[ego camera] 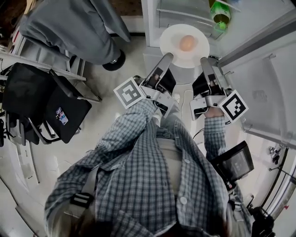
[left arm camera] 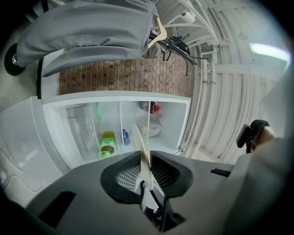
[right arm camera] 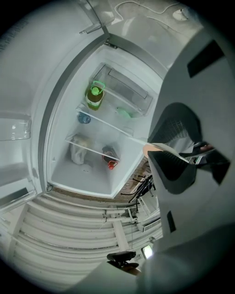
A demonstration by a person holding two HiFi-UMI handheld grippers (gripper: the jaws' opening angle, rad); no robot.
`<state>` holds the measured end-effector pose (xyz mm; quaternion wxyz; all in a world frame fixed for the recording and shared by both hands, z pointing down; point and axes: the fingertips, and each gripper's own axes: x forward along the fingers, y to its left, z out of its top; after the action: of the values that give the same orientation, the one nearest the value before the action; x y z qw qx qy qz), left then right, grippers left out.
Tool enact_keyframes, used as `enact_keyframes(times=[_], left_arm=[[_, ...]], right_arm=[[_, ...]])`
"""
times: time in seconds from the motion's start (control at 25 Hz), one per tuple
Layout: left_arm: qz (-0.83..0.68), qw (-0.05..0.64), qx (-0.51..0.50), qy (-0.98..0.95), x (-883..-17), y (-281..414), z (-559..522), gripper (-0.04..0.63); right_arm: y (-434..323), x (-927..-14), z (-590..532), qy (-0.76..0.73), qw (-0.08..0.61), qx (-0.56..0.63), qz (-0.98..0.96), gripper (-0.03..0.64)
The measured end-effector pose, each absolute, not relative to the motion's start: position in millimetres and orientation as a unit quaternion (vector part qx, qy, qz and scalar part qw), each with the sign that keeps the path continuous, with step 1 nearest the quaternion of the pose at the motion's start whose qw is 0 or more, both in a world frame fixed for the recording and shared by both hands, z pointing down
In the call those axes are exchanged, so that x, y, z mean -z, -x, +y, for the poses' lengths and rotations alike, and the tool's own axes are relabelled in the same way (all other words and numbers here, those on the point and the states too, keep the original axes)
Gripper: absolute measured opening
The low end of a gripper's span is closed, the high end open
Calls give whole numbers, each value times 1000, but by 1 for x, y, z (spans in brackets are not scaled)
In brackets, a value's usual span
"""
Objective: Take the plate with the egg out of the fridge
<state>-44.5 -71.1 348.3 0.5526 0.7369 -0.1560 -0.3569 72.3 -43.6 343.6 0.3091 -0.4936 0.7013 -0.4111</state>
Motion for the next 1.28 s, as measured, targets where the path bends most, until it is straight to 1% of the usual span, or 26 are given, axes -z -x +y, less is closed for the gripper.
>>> enact_keyframes(times=[0.32, 0.72, 1.08, 1.28], left_arm=[[-154, 558, 328, -746, -359, 35, -45, 72], [-166, 548, 321, -754, -373, 34, -24, 72], [-168, 536, 328, -759, -375, 33, -18, 72], [-176, 542, 333, -751, -378, 33, -18, 72]], right_arm=[[-80, -348, -15, 500, 322, 404, 695, 58], [-82, -367, 3, 483, 301, 422, 706, 58], [-85, -380, 9, 470, 298, 437, 706, 58], [-85, -380, 6, 465, 300, 438, 708, 58]])
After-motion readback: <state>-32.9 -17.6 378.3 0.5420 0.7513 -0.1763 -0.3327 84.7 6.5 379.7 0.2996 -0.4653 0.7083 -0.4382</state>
